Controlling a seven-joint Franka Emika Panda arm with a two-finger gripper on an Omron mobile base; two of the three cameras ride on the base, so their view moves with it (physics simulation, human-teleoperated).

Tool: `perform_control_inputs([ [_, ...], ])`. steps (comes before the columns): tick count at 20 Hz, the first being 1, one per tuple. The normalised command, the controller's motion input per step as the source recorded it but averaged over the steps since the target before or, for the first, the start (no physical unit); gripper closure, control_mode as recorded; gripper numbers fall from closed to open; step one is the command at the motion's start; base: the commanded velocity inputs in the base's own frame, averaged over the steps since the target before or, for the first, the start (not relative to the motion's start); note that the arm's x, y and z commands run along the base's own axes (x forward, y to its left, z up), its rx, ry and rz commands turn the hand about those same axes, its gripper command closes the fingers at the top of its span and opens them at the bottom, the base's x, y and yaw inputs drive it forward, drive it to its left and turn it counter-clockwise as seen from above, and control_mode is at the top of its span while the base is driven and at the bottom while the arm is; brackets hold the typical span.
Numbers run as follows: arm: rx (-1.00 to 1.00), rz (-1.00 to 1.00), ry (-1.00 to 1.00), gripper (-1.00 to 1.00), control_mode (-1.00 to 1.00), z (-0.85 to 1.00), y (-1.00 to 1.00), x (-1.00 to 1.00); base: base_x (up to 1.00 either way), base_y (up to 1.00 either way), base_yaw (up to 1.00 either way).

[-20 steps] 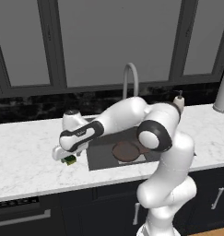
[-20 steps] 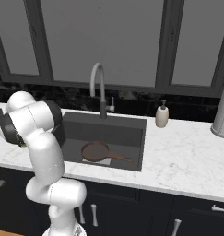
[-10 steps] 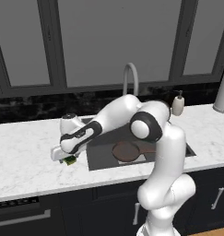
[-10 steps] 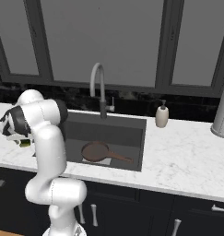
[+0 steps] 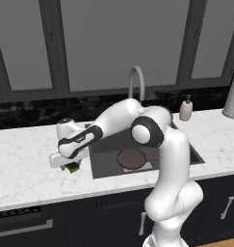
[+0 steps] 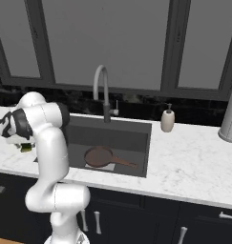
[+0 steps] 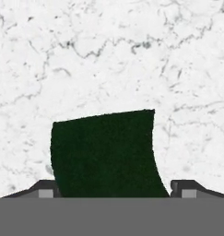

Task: Pick the pan and sponge and place them into the sink. Then turn on the water.

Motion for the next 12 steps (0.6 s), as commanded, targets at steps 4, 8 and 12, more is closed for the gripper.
perform_control_inputs([
  [4,0.0,-0.03,0.0,1.0,-1.0,-0.13,0.04,0.02,0.0,0.0,0.0],
  [8,0.0,0.0,0.0,1.0,-1.0,-0.06,-0.04,0.0,0.0,0.0,0.0],
  [12,0.05,0.0,-0.03,1.0,-1.0,0.14,-0.7,-0.09,0.0,0.0,0.0],
])
